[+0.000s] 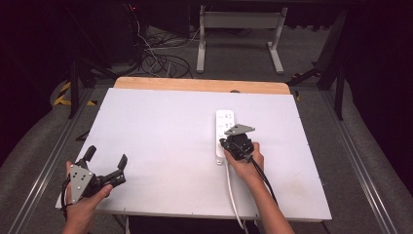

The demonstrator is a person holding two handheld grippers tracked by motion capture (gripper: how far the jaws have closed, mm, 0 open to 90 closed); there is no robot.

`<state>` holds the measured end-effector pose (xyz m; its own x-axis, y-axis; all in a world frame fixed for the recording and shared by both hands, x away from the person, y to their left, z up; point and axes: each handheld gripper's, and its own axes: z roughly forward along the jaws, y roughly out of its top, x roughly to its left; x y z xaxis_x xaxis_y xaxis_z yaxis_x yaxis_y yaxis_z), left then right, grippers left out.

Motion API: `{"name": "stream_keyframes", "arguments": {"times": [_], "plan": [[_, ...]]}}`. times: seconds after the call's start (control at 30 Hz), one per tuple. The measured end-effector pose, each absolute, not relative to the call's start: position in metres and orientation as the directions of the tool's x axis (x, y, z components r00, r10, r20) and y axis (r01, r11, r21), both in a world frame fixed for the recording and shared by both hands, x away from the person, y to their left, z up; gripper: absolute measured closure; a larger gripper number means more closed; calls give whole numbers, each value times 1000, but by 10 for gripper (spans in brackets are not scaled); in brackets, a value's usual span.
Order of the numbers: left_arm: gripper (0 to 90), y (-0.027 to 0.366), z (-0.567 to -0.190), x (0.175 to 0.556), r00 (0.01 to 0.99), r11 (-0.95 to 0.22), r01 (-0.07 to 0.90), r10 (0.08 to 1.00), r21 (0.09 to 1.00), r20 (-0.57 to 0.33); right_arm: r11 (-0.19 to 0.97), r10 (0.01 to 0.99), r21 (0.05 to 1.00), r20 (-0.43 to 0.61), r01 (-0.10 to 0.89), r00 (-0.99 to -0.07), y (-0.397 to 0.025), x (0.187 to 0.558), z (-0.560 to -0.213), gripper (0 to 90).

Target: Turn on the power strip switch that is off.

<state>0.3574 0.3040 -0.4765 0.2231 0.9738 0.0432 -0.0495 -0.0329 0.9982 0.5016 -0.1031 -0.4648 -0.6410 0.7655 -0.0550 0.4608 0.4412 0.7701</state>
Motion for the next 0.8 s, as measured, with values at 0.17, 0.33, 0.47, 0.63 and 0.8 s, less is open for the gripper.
{"name": "stream_keyframes", "arguments": {"times": [0.17, 0.33, 0.47, 0.63, 0.8], "plan": [[6, 304, -477, 357, 223, -32, -49, 974, 998, 42, 429, 769, 768, -34, 476, -638, -104, 502, -464, 900], [6, 304, -477, 357, 225, -33, -49, 973, 998, 43, 421, 772, 768, -24, 483, -635, -105, 502, -464, 900], [7, 303, -476, 357, 226, -33, -50, 973, 998, 43, 413, 774, 771, -16, 485, -633, -105, 502, -465, 900], [7, 303, -476, 357, 226, -32, -50, 973, 998, 42, 413, 774, 772, -18, 484, -632, -105, 502, -465, 900], [7, 303, -476, 357, 225, -28, -50, 974, 998, 39, 405, 776, 773, -8, 488, -631, -106, 502, -465, 900]]}}
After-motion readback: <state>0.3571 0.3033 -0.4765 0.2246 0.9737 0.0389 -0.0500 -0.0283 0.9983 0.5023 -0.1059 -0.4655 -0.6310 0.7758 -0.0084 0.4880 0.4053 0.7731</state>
